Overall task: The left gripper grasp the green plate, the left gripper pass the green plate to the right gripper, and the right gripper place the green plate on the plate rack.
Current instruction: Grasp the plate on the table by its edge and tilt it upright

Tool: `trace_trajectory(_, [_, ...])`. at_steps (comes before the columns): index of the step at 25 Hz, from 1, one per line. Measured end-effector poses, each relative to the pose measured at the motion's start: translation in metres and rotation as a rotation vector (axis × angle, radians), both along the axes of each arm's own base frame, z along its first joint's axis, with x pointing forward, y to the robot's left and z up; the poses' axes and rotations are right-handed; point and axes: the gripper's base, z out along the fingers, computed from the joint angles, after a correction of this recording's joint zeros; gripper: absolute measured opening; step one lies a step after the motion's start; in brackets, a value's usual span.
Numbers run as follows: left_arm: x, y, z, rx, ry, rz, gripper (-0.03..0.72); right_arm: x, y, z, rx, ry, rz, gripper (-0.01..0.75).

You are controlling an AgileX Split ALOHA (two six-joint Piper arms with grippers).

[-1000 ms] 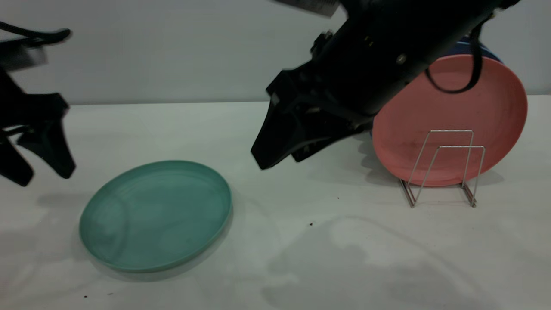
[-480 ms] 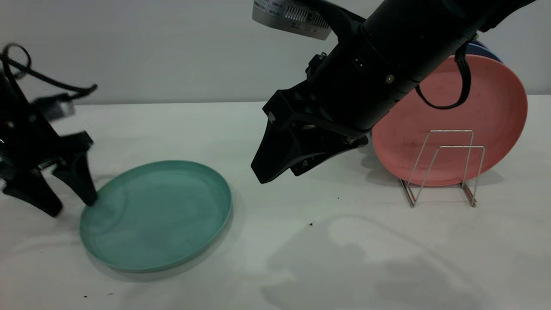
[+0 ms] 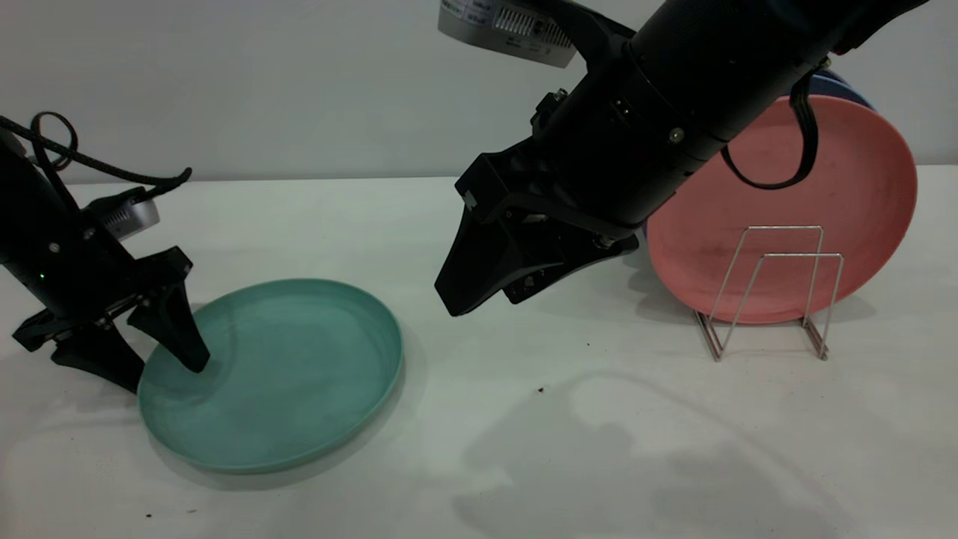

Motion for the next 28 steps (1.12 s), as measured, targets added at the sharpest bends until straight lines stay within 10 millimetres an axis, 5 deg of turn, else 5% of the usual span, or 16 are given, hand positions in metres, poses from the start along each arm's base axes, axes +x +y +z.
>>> trace_trajectory(8, [0.001, -0.001, -0.01, -0.015, 0.017, 0.016, 0.39, 0.0, 0.0, 0.0, 0.007, 0.005, -0.007, 0.494])
trace_trajectory(15, [-0.001, -0.002, -0.015, -0.028, 0.038, 0.01, 0.047, -0.002, 0.001, -0.002, 0.022, 0.077, -0.047, 0.492])
trace_trajectory(19, [-0.002, -0.004, -0.015, -0.052, 0.033, -0.022, 0.033, 0.004, -0.002, -0.013, 0.024, 0.164, -0.102, 0.467])
trace_trajectory(28, [-0.005, -0.018, -0.012, -0.239, -0.027, -0.159, 0.02, 0.064, -0.042, -0.011, 0.123, 0.272, -0.194, 0.459])
